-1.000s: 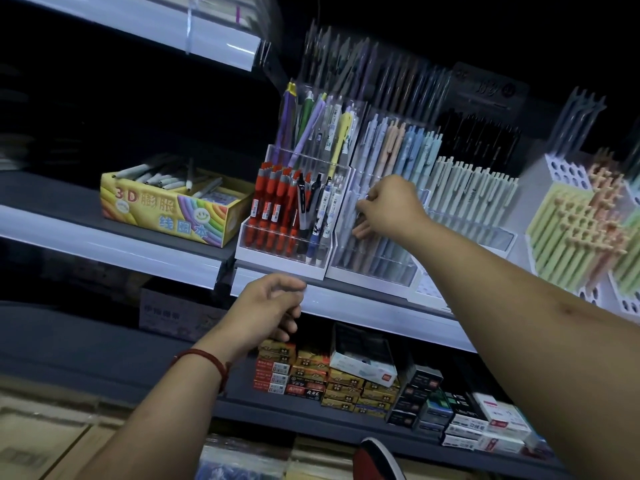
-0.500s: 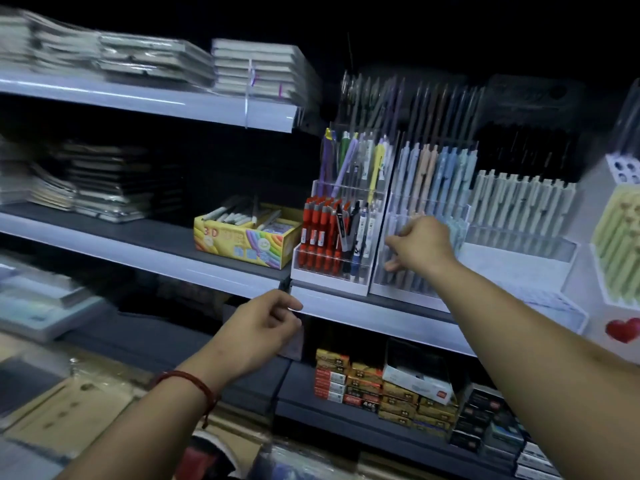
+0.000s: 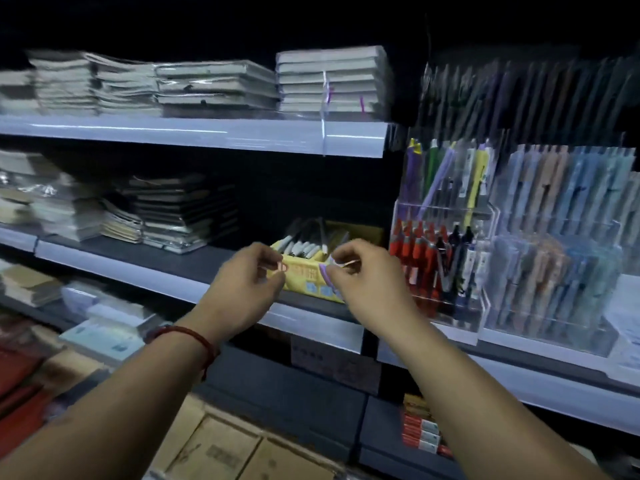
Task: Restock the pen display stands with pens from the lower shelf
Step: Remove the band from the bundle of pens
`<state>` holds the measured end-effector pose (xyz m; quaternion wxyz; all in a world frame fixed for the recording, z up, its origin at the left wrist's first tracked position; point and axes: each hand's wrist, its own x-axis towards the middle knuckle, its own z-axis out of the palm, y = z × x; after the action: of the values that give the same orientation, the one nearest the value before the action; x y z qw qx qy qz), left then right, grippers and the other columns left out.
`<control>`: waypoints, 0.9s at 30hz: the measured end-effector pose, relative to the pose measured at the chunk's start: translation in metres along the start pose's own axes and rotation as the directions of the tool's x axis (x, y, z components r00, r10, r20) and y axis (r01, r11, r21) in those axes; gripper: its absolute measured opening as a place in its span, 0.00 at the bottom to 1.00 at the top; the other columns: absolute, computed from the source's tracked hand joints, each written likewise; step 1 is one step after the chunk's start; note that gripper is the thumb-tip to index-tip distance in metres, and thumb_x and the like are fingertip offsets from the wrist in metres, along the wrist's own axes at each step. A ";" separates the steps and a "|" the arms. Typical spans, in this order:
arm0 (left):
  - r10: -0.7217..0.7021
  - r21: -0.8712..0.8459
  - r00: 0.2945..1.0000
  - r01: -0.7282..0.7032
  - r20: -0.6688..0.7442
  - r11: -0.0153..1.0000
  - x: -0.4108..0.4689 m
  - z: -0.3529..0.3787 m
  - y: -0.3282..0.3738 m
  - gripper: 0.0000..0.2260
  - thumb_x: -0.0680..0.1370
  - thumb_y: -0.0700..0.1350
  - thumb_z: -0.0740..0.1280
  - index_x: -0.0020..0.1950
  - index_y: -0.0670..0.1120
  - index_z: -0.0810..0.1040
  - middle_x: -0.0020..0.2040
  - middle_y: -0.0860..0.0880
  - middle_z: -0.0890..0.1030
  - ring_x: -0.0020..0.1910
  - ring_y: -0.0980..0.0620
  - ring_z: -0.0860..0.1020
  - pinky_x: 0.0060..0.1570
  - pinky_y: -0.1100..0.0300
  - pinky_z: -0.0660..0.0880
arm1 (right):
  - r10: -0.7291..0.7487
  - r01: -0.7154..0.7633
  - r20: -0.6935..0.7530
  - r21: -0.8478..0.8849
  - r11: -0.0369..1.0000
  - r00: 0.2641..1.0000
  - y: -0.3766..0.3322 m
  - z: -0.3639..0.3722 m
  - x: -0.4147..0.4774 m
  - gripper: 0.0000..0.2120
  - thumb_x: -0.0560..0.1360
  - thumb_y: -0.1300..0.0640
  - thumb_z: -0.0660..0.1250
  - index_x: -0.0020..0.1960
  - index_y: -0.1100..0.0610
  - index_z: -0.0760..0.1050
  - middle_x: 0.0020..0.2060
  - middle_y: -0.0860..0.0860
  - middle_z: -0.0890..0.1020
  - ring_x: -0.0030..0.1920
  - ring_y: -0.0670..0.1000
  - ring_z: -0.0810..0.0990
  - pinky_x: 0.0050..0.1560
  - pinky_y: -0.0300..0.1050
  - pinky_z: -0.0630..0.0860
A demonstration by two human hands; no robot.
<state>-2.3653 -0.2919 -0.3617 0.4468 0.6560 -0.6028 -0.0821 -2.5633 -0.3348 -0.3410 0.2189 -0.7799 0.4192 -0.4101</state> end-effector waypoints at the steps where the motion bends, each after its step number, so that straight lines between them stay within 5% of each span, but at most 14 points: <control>1: 0.021 0.013 1.000 -0.020 -0.010 1.000 0.023 -0.001 -0.008 0.07 0.81 0.45 0.70 0.58 0.51 0.77 0.54 0.52 0.81 0.52 0.52 0.80 0.51 0.59 0.76 | 0.003 -0.003 -0.012 -0.047 0.999 1.000 0.002 0.008 0.019 0.06 0.80 0.57 0.69 0.56 0.54 0.80 0.48 0.50 0.83 0.42 0.46 0.81 0.36 0.29 0.73; 4: 0.024 0.008 1.000 -0.024 -0.019 1.000 0.094 0.001 -0.024 0.07 0.81 0.45 0.69 0.58 0.47 0.76 0.54 0.48 0.80 0.53 0.49 0.79 0.55 0.53 0.77 | 0.100 -0.105 -0.034 -0.185 0.977 0.994 0.011 0.025 0.079 0.05 0.78 0.61 0.66 0.51 0.58 0.81 0.44 0.53 0.83 0.43 0.51 0.80 0.34 0.33 0.70; 7: -0.119 0.051 0.990 0.115 0.082 0.992 0.148 0.013 -0.037 0.10 0.82 0.46 0.67 0.45 0.41 0.74 0.39 0.43 0.77 0.36 0.47 0.77 0.37 0.54 0.73 | 0.335 -0.324 -0.007 -0.273 0.906 0.942 0.026 0.043 0.119 0.15 0.80 0.56 0.65 0.35 0.59 0.72 0.32 0.53 0.74 0.39 0.56 0.74 0.37 0.46 0.65; 11: -0.213 0.048 0.930 0.208 0.299 0.977 0.168 0.037 -0.052 0.22 0.82 0.48 0.68 0.31 0.42 0.67 0.28 0.47 0.67 0.25 0.54 0.67 0.20 0.65 0.60 | 0.568 -0.565 0.023 -0.065 0.822 0.823 0.022 0.059 0.134 0.16 0.79 0.51 0.69 0.44 0.65 0.80 0.36 0.56 0.78 0.38 0.55 0.76 0.37 0.45 0.67; 15: -0.269 -0.038 0.895 0.302 0.355 0.953 0.164 0.050 -0.061 0.25 0.81 0.48 0.68 0.28 0.46 0.61 0.20 0.52 0.63 0.18 0.56 0.66 0.24 0.61 0.62 | 0.697 -0.700 0.064 0.086 0.709 0.714 0.008 0.064 0.139 0.13 0.76 0.51 0.74 0.39 0.60 0.78 0.36 0.52 0.79 0.33 0.48 0.74 0.33 0.43 0.69; 19: -0.289 -0.009 0.875 0.318 0.389 0.948 0.159 0.048 -0.055 0.20 0.78 0.56 0.65 0.37 0.41 0.68 0.35 0.43 0.70 0.37 0.35 0.75 0.36 0.51 0.68 | 0.755 -0.759 0.070 0.050 0.650 0.652 0.002 0.073 0.151 0.13 0.77 0.49 0.70 0.36 0.48 0.72 0.35 0.44 0.76 0.35 0.42 0.73 0.41 0.43 0.72; 23: -0.261 0.039 0.863 0.271 0.432 0.962 0.158 0.043 -0.052 0.29 0.78 0.59 0.60 0.49 0.30 0.74 0.45 0.30 0.75 0.44 0.31 0.75 0.37 0.53 0.63 | 0.752 -0.755 0.081 0.012 0.656 0.654 -0.009 0.077 0.157 0.13 0.78 0.45 0.69 0.38 0.49 0.75 0.35 0.45 0.78 0.36 0.44 0.75 0.44 0.43 0.70; 27: -0.264 0.046 0.851 0.273 0.454 0.961 0.161 0.041 -0.050 0.32 0.74 0.63 0.58 0.54 0.33 0.77 0.50 0.29 0.78 0.47 0.30 0.78 0.39 0.51 0.70 | 0.776 -0.778 0.077 0.004 0.628 0.626 -0.013 0.077 0.156 0.07 0.78 0.46 0.70 0.48 0.49 0.77 0.50 0.50 0.80 0.49 0.51 0.79 0.53 0.47 0.76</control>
<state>-2.3141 -0.4570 -0.3506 0.2836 0.6913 -0.5923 -0.3015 -2.4453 -0.4574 -0.3044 0.4028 -0.5322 0.6990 -0.2567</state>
